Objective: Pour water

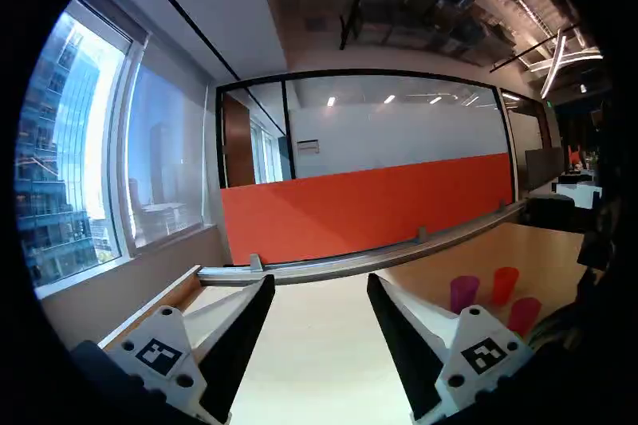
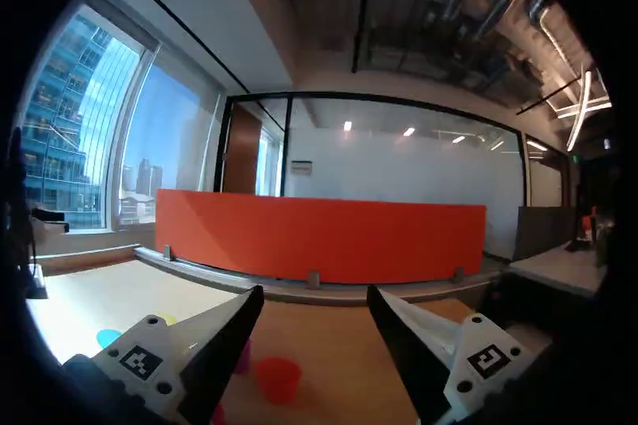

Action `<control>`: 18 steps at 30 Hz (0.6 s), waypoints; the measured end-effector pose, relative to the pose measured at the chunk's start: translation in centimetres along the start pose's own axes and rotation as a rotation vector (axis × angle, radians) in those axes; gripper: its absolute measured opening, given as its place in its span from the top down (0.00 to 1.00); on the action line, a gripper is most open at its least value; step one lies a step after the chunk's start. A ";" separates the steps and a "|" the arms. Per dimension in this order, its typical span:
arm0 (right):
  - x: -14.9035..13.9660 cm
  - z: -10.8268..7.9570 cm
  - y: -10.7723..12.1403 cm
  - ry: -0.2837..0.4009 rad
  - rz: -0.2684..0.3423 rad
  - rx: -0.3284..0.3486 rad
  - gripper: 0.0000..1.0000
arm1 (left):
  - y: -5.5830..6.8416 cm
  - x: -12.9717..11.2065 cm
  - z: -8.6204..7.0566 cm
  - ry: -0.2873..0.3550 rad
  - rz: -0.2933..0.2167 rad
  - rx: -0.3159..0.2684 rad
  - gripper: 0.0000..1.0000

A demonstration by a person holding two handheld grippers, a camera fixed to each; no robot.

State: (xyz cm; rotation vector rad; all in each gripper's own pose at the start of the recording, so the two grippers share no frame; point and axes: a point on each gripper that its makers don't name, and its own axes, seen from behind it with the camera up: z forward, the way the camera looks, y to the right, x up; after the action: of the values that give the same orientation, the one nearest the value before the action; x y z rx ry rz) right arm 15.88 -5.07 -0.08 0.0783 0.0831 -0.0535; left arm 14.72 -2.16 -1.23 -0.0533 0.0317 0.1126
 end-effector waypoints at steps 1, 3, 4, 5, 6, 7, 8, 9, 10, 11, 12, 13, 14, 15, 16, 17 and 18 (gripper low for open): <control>0.2 -0.1 0.3 0.006 0.000 -0.007 0.00 | 0.0 0.1 -0.1 0.005 -0.002 0.004 0.15; 0.4 -0.4 0.9 0.018 -0.003 -0.022 0.00 | 0.0 0.3 -0.4 0.016 -0.005 0.011 0.15; 0.5 -0.6 1.1 0.022 -0.005 -0.028 0.00 | 0.0 0.3 -0.6 0.019 -0.005 0.011 0.15; 0.5 -0.8 1.4 0.026 -0.008 -0.035 0.00 | 0.0 0.3 -0.7 0.023 -0.006 0.011 0.15; 0.4 -0.9 1.6 0.027 -0.009 -0.040 0.00 | 0.0 0.3 -0.8 0.026 -0.006 0.013 0.15; 0.3 -1.1 1.7 0.028 -0.010 -0.045 0.00 | 0.0 0.3 -0.9 0.030 -0.007 0.016 0.15; 0.2 -1.3 1.9 0.028 -0.011 -0.051 0.00 | 0.0 0.2 -1.0 0.034 -0.008 0.019 0.15; 0.1 -1.4 2.0 0.028 -0.012 -0.052 0.00 | -0.1 0.2 -1.0 0.037 -0.008 0.022 0.15; -0.1 -1.5 2.1 0.028 -0.013 -0.053 0.00 | -0.1 0.1 -1.1 0.039 -0.009 0.024 0.15; -0.2 -1.6 2.2 0.027 -0.014 -0.054 0.00 | -0.1 -0.1 -1.1 0.042 -0.010 0.027 0.15; -0.4 -1.6 2.4 0.025 -0.013 -0.059 0.00 | -0.2 -0.2 -1.1 0.042 -0.010 0.029 0.15; -0.6 -1.7 2.7 0.023 -0.012 -0.066 0.00 | -0.2 -0.3 -1.2 0.041 -0.010 0.031 0.15; -0.9 -1.7 3.0 0.020 -0.010 -0.074 0.00 | -0.2 -0.5 -1.2 0.041 -0.010 0.034 0.15; -1.1 -1.8 3.2 0.019 -0.007 -0.080 0.00 | -0.2 -0.6 -1.2 0.039 -0.010 0.035 0.15; -1.2 -1.8 3.5 0.018 -0.003 -0.085 0.00 | -0.2 -0.7 -1.2 0.037 -0.010 0.035 0.15; -1.5 -1.9 3.7 0.018 0.001 -0.092 0.00 | -0.1 -0.8 -1.2 0.035 -0.009 0.035 0.15; -1.7 -1.9 3.9 0.016 0.004 -0.094 0.00 | -0.1 -0.9 -1.2 0.034 -0.009 0.036 0.15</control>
State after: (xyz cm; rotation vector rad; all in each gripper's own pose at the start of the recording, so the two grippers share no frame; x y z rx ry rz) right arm 14.28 -0.99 -1.57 -0.0154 0.1011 -0.0448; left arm 13.77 -2.41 -2.39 -0.0195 0.0676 0.1016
